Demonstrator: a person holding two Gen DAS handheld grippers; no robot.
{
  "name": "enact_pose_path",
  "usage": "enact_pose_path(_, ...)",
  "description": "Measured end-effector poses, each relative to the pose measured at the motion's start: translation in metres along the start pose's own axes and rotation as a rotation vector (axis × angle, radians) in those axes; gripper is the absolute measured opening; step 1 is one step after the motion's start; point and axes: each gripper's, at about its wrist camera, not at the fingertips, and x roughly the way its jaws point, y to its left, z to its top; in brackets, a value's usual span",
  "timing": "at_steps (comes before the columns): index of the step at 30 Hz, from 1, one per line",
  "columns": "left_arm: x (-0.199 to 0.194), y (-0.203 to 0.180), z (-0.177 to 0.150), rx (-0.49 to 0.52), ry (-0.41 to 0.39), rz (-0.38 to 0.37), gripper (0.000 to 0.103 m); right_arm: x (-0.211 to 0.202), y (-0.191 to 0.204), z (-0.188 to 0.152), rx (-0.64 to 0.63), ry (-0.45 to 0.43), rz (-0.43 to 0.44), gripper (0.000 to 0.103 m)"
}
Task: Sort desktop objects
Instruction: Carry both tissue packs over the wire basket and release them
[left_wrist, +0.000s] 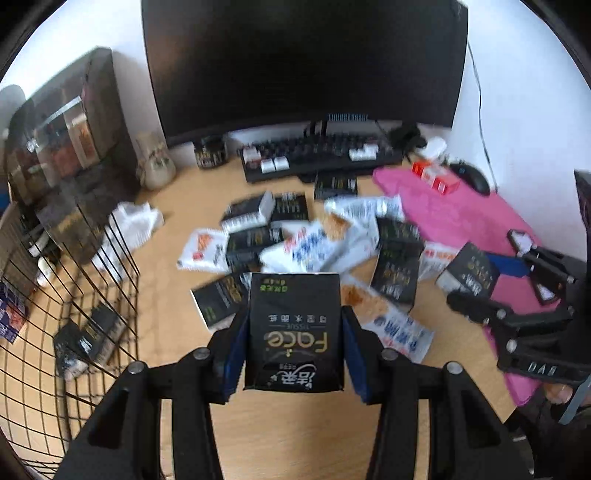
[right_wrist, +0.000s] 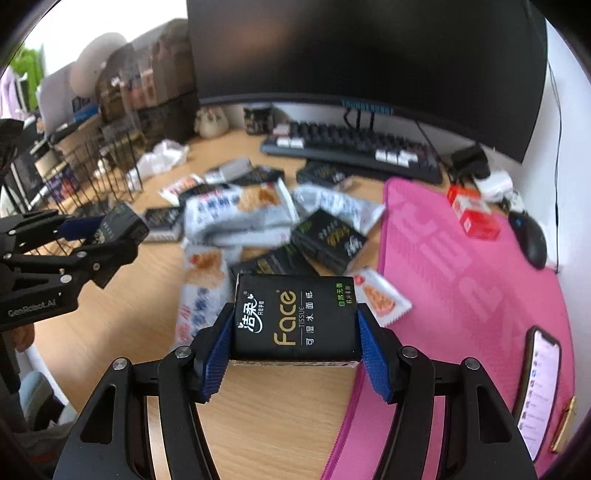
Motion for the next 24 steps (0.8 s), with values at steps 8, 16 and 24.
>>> enact_pose_path(8,-0.048,0.049,0.022,-0.07,-0.127,0.072,0.052,-0.02,0.051,0.042,-0.084,-0.093,0.087,0.062)
enact_pose_path(16,-0.09,0.158,0.011,-0.27,-0.192,0.217,0.052,-0.012,0.169,0.105,-0.252,-0.153,0.263,0.062)
enact_pose_path(24,-0.1,0.238,-0.017,-0.416,-0.182,0.295,0.052,0.024,0.263,0.13,-0.338,-0.094,0.407,0.062)
